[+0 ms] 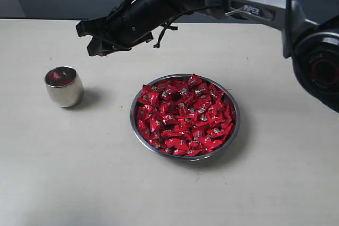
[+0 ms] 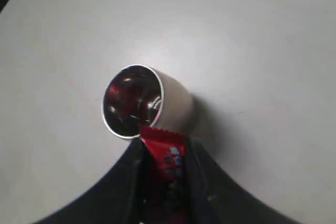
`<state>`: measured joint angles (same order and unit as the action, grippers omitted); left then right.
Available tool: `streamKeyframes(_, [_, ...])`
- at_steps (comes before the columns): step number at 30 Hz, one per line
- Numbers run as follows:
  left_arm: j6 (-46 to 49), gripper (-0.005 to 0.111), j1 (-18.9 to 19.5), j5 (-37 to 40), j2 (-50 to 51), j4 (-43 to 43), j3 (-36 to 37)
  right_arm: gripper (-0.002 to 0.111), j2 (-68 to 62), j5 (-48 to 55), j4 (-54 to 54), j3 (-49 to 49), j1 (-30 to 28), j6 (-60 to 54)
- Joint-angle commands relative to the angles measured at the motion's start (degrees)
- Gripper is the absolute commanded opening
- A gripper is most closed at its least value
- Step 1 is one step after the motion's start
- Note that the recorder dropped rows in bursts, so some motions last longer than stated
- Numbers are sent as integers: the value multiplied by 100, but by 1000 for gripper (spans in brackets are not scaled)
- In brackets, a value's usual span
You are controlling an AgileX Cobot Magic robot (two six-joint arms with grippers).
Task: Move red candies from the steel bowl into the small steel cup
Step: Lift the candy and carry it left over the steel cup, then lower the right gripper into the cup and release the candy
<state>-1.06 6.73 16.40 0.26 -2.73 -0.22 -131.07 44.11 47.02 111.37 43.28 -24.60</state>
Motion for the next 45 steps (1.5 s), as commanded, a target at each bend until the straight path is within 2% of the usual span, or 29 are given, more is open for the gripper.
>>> streamKeyframes(1, [-7, 0, 3, -9, -26, 12, 22, -1, -450, 183, 398, 592, 151, -78])
streamKeyframes(8, [-7, 0, 3, -9, -26, 12, 22, -1, -1135, 183, 691, 1528, 471, -93])
streamKeyframes(13, [-7, 0, 3, -9, -26, 12, 22, -1, -1396, 195, 1001, 1805, 482, -93])
streamKeyframes(45, [-7, 0, 3, -9, -26, 12, 22, -1, -1950, -124, 1304, 2230, 612, -93])
